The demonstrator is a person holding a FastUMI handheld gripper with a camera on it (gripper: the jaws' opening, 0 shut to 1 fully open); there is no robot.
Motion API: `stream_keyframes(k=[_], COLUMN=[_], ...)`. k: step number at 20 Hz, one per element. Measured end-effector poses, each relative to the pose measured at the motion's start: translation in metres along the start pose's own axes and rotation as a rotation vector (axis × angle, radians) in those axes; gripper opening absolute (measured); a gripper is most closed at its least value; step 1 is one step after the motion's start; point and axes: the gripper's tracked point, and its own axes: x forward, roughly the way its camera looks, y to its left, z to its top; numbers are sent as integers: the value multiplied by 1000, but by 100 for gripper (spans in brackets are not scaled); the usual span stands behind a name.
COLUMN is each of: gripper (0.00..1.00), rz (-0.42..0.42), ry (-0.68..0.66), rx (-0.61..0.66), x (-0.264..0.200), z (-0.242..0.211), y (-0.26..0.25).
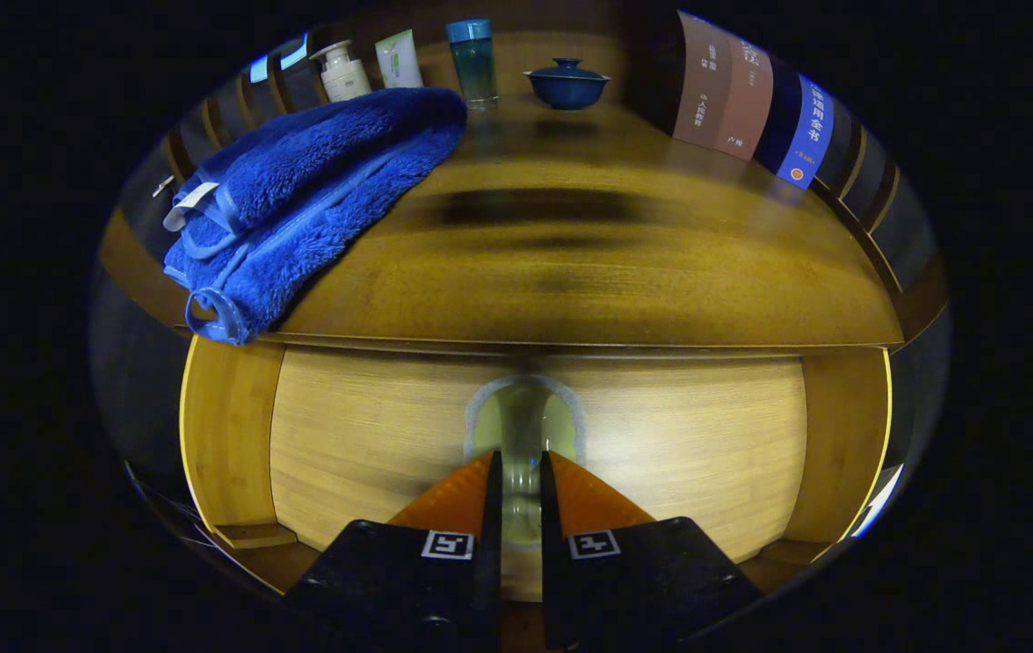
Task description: Pull open the drawer, take out the items inside it, and place them on the countertop above the cabinet.
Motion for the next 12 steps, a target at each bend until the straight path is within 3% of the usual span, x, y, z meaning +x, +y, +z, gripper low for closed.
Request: stream_keyframes(k=[4, 12], gripper=[23, 23], rz=[8, -9], ry=[-84, -377], rx=[17, 2], x=[-29, -141], z=[-1, 12], y=[-2, -10])
